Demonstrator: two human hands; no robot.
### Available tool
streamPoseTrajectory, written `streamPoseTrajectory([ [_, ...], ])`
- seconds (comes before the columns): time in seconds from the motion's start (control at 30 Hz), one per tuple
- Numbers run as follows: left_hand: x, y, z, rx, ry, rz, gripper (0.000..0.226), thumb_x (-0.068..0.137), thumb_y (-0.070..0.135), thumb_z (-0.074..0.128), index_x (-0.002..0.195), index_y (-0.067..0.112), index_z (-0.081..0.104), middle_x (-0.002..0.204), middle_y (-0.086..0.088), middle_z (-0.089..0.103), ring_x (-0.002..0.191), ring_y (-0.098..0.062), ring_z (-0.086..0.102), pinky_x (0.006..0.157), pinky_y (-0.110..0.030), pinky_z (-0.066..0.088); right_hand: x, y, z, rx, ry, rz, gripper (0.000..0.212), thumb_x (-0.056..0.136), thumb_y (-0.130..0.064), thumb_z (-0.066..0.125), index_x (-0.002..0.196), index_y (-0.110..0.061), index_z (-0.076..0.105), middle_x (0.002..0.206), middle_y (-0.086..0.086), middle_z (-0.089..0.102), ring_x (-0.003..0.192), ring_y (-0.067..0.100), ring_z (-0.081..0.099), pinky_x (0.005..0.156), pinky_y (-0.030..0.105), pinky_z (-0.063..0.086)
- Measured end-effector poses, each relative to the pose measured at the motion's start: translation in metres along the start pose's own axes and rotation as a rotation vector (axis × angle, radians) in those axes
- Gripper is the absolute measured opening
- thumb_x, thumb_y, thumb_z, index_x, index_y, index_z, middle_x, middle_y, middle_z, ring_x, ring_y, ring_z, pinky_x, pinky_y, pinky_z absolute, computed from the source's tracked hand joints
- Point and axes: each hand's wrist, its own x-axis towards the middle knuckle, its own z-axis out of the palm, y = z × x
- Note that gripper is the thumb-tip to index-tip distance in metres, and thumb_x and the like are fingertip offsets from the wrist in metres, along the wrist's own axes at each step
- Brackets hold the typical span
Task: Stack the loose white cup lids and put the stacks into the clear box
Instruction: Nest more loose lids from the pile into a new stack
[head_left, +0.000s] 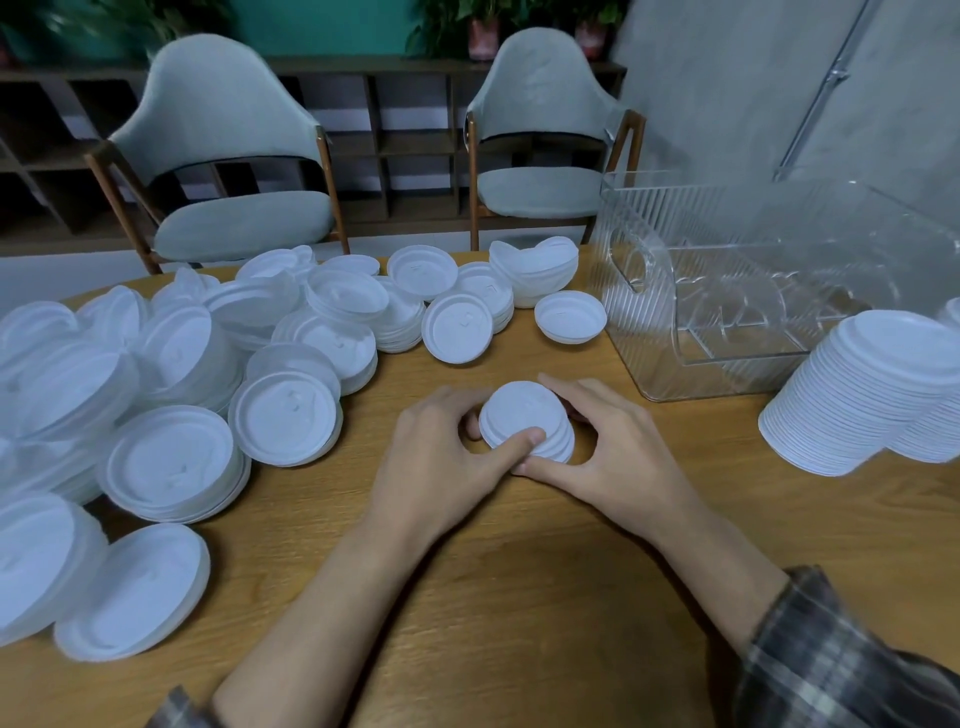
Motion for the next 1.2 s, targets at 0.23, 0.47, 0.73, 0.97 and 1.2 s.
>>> streamPoseTrajectory([
  [0.23,-0.001,0.002,0.004,0.036,-0.017,-0.026,0.055,0.073,0.082,0.065,0.111,0.043,0.075,0.077,0.013,0.061,0.079,-0.006,0.058,0.070,-0.035,0.052,0.000,0.002,-0.003,-0.026,-0.031,-0.008,0.096,0.068,-0.061,0.087,0.150,-0.022,0.055,0.134,-0.014,0.060,0.126,0.001,0.053,0.108,0.021,0.039],
  [0.47,-0.002,0.002,0.005,0.062,-0.017,-0.030,0.052,0.074,0.081,0.069,0.109,0.043,0.075,0.077,0.014,0.061,0.079,-0.004,0.059,0.065,-0.029,0.048,0.001,0.005,-0.006,-0.045,-0.051,-0.037,0.091,0.067,-0.061,0.088,0.146,-0.027,0.057,0.131,-0.017,0.062,0.124,0.004,0.052,0.103,0.012,0.035],
  [0.73,-0.003,0.003,0.006,0.090,-0.013,-0.038,0.053,0.073,0.081,0.071,0.110,0.043,0.073,0.077,0.013,0.060,0.076,-0.003,0.059,0.063,-0.026,0.042,0.002,0.005,-0.012,-0.043,-0.072,-0.040,0.083,0.063,-0.059,0.093,0.136,-0.038,0.061,0.124,-0.026,0.062,0.121,-0.004,0.051,0.096,0.003,0.032],
  [0.97,-0.003,0.005,0.007,0.139,-0.026,-0.063,0.054,0.071,0.083,0.072,0.105,0.041,0.073,0.080,0.014,0.060,0.079,-0.003,0.058,0.062,-0.025,0.039,0.003,0.008,-0.014,-0.077,-0.115,-0.021,0.088,0.061,-0.061,0.092,0.140,-0.037,0.059,0.128,-0.027,0.059,0.124,-0.006,0.046,0.096,0.001,0.029],
  [1.2,0.002,-0.001,0.003,-0.018,-0.008,-0.105,0.051,0.074,0.075,0.076,0.106,0.036,0.077,0.081,0.012,0.065,0.077,-0.004,0.061,0.068,-0.019,0.045,0.003,0.008,-0.014,-0.094,-0.130,-0.007,0.090,0.068,-0.065,0.086,0.146,-0.032,0.056,0.136,-0.025,0.056,0.129,-0.004,0.045,0.104,0.014,0.031],
])
